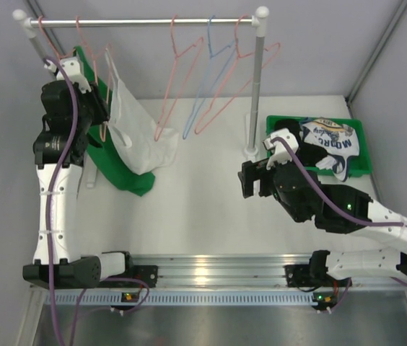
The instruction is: Place the tank top on the hanger
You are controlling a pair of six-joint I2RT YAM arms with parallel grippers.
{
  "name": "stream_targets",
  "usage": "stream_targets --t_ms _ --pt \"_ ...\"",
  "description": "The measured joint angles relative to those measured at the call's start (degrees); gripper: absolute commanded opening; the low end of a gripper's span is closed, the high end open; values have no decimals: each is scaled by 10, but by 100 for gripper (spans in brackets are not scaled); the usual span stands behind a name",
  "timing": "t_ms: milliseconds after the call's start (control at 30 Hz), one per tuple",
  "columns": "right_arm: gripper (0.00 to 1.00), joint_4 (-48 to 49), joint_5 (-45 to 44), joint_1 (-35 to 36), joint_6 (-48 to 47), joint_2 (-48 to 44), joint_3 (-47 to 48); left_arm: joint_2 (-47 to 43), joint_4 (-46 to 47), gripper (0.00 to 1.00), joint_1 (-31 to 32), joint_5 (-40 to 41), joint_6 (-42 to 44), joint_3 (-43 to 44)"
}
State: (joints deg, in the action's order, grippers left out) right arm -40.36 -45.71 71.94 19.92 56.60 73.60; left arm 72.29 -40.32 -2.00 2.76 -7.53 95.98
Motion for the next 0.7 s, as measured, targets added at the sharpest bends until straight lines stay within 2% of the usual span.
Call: stream_targets --t_ms 500,600,633,667,700 --pt "90 0 9 0 1 6 0 -47 -9 52 0 26 0 26" --pt "90 0 8 0 1 6 0 -67 -9 53 -1 11 -7 37" --pt "90 0 9 0 1 6 0 -78 -8 60 -1 -4 -12 37" --pt "90 1 8 0 2 5 0 -88 -8 61 -1 -24 -20 37" --pt "90 1 8 0 2 5 -1 -100 -5 66 -1 -52 -31 36"
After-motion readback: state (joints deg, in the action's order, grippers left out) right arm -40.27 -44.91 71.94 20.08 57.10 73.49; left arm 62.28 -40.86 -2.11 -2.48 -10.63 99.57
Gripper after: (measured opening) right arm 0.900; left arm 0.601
